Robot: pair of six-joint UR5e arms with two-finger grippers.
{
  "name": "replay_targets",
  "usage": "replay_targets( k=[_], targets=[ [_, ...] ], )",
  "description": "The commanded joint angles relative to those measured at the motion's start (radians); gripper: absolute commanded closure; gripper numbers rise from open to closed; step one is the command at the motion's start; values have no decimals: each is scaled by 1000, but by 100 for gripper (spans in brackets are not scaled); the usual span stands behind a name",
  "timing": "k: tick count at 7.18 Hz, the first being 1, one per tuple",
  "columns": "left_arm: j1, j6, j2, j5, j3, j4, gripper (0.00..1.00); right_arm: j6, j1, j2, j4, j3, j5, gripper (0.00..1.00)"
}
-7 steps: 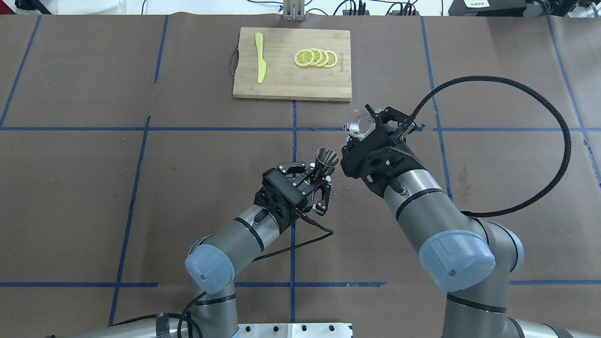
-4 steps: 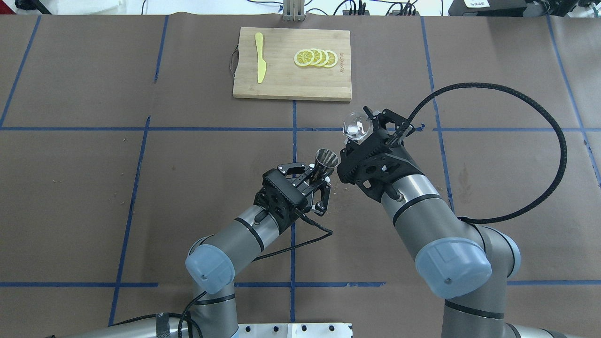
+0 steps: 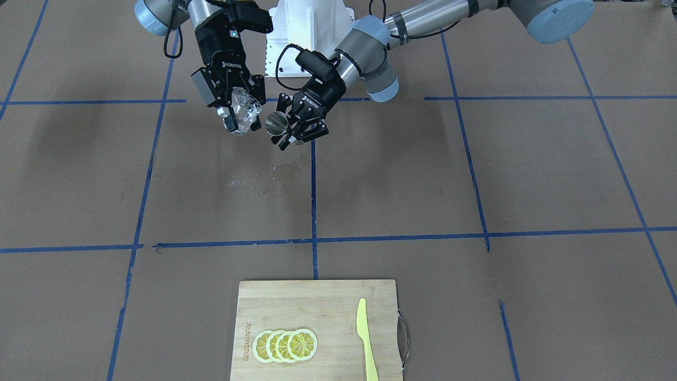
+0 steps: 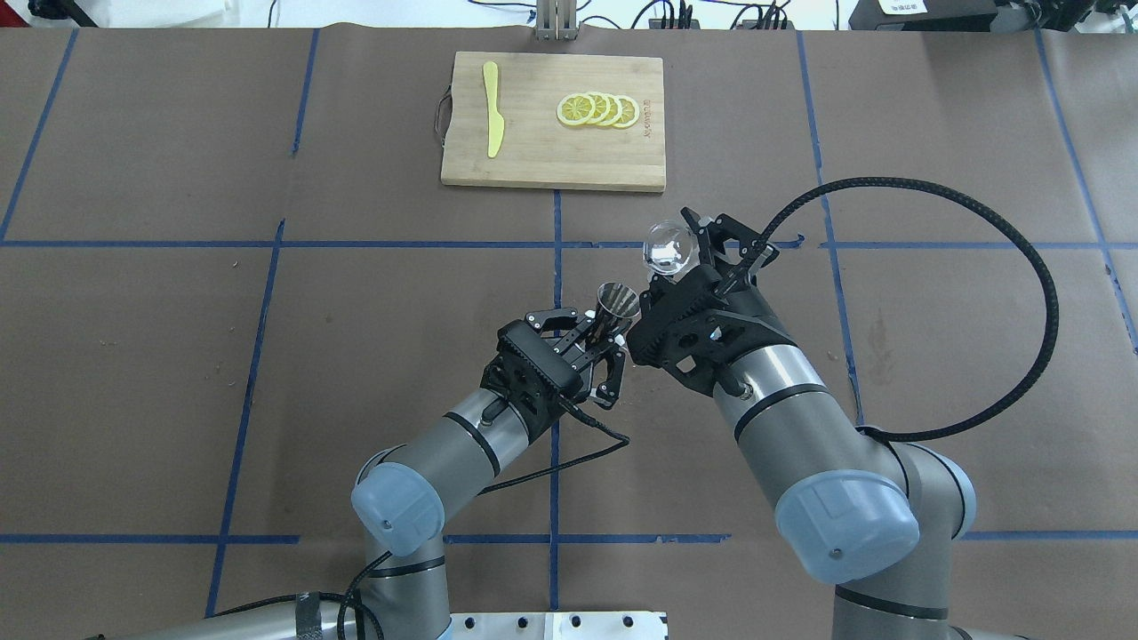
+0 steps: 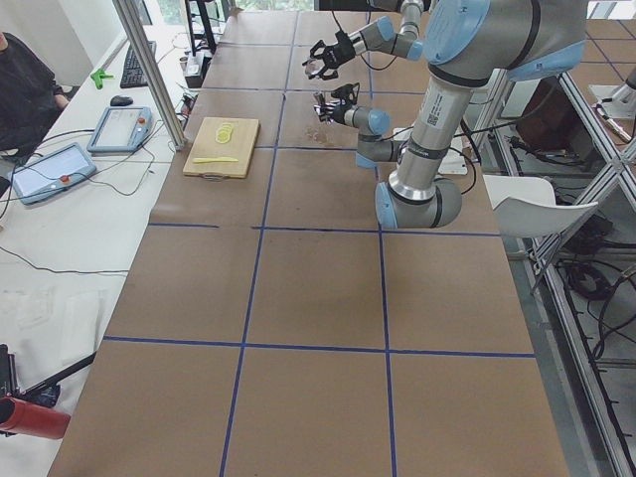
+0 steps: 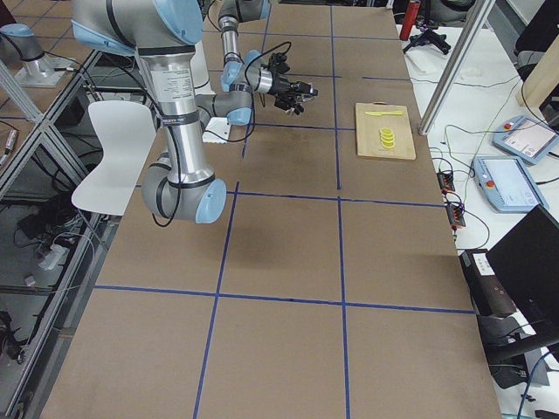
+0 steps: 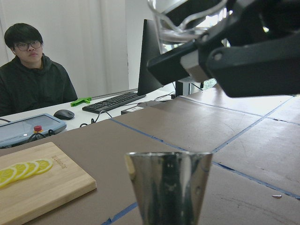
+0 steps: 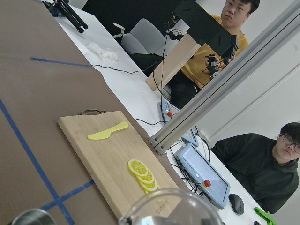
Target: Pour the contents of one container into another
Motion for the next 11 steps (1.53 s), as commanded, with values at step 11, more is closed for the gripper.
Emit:
replay_targets(
  k=[11],
  targets=[
    [0,0,0,0,-1,0,100,-146,-46,54,-135,-1,-134,100]
  ],
)
